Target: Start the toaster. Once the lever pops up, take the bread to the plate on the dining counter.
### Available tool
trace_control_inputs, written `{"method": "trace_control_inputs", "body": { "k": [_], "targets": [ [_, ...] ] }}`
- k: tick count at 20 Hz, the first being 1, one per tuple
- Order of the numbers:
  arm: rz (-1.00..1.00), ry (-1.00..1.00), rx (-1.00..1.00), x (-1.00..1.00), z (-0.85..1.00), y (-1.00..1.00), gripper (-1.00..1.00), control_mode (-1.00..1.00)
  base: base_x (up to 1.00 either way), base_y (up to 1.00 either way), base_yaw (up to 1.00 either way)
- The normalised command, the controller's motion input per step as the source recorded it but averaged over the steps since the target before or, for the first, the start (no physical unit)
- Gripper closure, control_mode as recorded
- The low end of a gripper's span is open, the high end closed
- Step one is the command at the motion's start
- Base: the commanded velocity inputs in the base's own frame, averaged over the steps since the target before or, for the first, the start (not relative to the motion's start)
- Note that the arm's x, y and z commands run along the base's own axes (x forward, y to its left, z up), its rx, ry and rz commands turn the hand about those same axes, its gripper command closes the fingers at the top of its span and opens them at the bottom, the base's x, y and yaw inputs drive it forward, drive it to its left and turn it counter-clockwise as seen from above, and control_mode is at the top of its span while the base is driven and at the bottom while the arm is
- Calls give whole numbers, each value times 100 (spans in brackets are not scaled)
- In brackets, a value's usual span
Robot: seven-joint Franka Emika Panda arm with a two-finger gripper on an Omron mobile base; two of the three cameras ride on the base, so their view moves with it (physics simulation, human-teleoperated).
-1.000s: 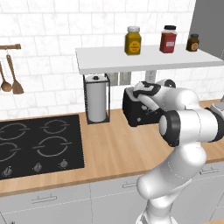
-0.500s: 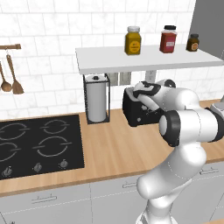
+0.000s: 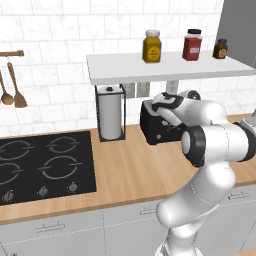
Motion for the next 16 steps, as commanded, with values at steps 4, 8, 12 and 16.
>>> {"method": "trace_control_inputs", "body": {
  "k": [4, 8, 12, 16],
  "targets": [
    [0, 0, 0, 12, 0, 0, -100, -100, 0, 0, 0],
    [0, 0, 0, 19, 0, 0, -100, -100, 0, 0, 0],
    [0, 0, 2, 20, -1, -4, -100, -100, 0, 0, 0],
    [0, 0, 4, 16, -9, -8, -100, -100, 0, 0, 0]
  ]
}}
